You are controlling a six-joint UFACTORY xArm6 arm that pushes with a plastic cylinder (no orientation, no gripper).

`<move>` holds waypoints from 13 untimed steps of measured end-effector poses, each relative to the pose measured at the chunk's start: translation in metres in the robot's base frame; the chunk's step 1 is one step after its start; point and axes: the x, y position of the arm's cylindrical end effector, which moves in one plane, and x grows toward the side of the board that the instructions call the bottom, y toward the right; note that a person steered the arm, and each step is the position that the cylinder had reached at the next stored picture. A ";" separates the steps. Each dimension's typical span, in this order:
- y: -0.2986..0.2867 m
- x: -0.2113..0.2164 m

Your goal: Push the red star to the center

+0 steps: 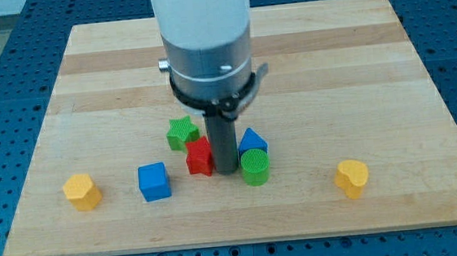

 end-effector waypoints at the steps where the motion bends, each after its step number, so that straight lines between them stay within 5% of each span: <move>1: -0.016 0.005; 4: -0.077 0.020; 6: -0.031 -0.039; 9: -0.062 -0.017; 13: 0.014 -0.079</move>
